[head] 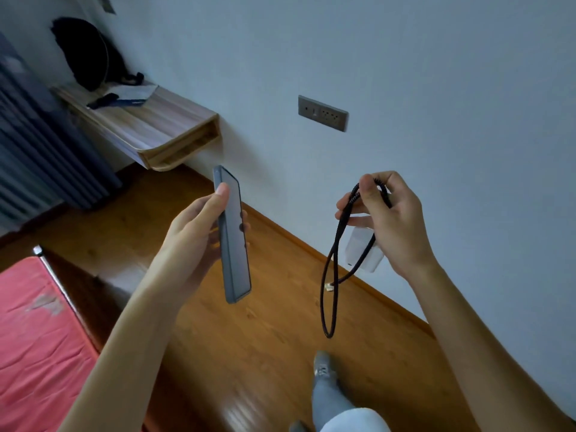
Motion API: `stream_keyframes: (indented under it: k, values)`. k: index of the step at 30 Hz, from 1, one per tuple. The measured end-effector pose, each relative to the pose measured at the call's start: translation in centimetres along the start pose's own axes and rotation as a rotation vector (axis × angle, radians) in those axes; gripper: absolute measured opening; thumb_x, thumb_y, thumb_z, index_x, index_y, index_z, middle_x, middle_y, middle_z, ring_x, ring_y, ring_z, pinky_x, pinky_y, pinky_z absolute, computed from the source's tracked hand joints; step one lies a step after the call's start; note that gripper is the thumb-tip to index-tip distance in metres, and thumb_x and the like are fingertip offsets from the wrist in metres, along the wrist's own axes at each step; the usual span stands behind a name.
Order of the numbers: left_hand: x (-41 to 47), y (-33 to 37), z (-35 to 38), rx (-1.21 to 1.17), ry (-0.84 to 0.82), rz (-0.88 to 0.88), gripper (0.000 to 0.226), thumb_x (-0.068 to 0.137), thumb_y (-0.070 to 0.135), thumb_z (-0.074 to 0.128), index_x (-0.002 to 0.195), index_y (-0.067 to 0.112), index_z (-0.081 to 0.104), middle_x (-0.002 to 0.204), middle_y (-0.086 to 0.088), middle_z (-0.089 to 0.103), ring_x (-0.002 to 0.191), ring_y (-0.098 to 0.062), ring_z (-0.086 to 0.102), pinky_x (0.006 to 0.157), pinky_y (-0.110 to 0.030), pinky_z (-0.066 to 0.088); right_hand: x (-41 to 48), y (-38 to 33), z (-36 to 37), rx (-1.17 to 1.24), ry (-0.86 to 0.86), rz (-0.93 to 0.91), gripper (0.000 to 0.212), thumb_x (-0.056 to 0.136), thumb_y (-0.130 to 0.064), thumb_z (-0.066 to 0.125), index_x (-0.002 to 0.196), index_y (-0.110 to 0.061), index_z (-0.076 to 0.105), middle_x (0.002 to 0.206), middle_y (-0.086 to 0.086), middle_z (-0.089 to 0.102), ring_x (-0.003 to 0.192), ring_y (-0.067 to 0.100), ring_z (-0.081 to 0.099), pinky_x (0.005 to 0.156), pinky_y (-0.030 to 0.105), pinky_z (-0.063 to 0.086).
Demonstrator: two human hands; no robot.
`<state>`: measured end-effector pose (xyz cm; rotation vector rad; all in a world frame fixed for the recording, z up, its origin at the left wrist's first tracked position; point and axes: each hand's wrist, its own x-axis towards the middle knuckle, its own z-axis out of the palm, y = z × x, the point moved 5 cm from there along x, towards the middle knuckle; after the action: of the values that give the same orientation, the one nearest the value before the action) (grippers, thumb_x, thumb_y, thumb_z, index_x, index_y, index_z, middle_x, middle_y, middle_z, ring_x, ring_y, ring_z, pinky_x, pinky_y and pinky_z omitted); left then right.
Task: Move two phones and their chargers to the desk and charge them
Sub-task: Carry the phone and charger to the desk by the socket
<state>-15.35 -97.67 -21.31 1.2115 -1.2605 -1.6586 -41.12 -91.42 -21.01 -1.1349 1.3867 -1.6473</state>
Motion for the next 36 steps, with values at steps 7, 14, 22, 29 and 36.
stream_keyframes:
  k: [7,14,22,29,36]
  values:
    - [10.5,2.7,-2.7,-0.017,0.124,0.028,0.061,0.088,0.054,0.059,0.134,0.014,0.054,0.114,-0.015,0.063,0.103,-0.03,0.064,0.098,-0.054,0.052,12.7,3.1,4.3,0.061,-0.111,-0.015,0.033,0.093,-0.042,0.055,0.097,-0.01,0.051,0.081,0.006,0.076,0.073,0.024,0.075,0.064,0.026,0.059]
    - [19.5,6.8,-4.8,-0.062,0.247,0.054,0.061,0.088,0.051,0.061,0.135,0.014,0.054,0.114,-0.014,0.065,0.103,-0.029,0.065,0.101,-0.06,0.049,24.7,4.7,8.5,0.089,-0.244,-0.011,0.035,0.094,-0.043,0.055,0.1,-0.009,0.051,0.081,0.005,0.076,0.073,0.024,0.075,0.065,0.027,0.059]
    - [25.2,8.8,-8.6,-0.089,0.373,0.039,0.064,0.084,0.051,0.064,0.135,0.014,0.055,0.118,-0.017,0.067,0.103,-0.03,0.067,0.085,-0.045,0.056,33.6,6.4,14.0,0.099,-0.375,-0.015,0.033,0.095,-0.044,0.053,0.099,-0.012,0.05,0.081,0.004,0.076,0.074,0.025,0.076,0.068,0.03,0.061]
    - [30.9,10.0,-13.7,-0.101,0.395,0.048,0.075,0.076,0.054,0.065,0.138,0.013,0.052,0.12,-0.017,0.064,0.104,-0.03,0.066,0.086,-0.045,0.053,39.6,8.1,20.7,0.088,-0.435,-0.021,0.028,0.095,-0.045,0.052,0.097,-0.017,0.051,0.081,0.001,0.076,0.074,0.022,0.076,0.068,0.029,0.061]
    - [37.5,12.2,-22.6,-0.118,0.371,0.091,0.057,0.088,0.053,0.062,0.129,0.015,0.06,0.117,-0.019,0.067,0.102,-0.029,0.067,0.099,-0.056,0.052,45.5,8.6,30.4,0.087,-0.454,-0.052,0.026,0.095,-0.044,0.053,0.096,-0.018,0.052,0.08,0.003,0.076,0.074,0.022,0.076,0.065,0.025,0.059]
